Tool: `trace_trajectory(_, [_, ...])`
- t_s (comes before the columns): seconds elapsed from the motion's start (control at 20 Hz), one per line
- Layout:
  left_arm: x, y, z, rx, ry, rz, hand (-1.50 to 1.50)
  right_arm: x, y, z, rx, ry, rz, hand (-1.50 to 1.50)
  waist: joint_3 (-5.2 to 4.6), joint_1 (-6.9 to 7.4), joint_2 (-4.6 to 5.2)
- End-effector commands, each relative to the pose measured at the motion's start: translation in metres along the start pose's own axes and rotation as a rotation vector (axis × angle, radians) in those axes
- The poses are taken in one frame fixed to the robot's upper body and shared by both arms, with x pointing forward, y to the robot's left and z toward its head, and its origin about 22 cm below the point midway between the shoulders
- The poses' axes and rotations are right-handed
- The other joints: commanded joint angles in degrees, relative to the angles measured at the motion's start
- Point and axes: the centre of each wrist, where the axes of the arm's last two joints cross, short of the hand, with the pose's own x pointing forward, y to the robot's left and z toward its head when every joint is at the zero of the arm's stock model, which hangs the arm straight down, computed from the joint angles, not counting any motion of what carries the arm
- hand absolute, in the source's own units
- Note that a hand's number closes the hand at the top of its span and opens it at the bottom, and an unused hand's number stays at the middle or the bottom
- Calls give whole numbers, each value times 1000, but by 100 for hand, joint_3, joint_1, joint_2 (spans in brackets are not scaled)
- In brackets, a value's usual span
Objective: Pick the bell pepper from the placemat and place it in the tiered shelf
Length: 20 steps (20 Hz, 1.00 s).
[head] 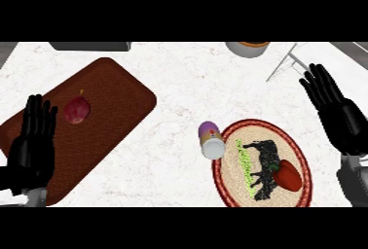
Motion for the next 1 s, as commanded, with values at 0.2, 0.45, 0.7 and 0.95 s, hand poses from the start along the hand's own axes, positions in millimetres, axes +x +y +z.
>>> trace_trajectory(0.2, [9,-7,-25,-177,80,-85,0,40,-4,-35,485,-209,41,150,369,231,66])
trace_trajectory(0.45, [18,-24,-42,-295,155,-68,0,-5,-47,-29,441,24,-103,-150,364,260,98])
trace_trajectory(0.7, [29,-32,-58,-317,176,-60,0,14,-90,-34,690,-73,-196,-150,359,242,41])
trace_trajectory(0.95, [14,-30,-56,-287,200,-74,0,55,-97,-40,910,29,27,-150,347,192,-6])
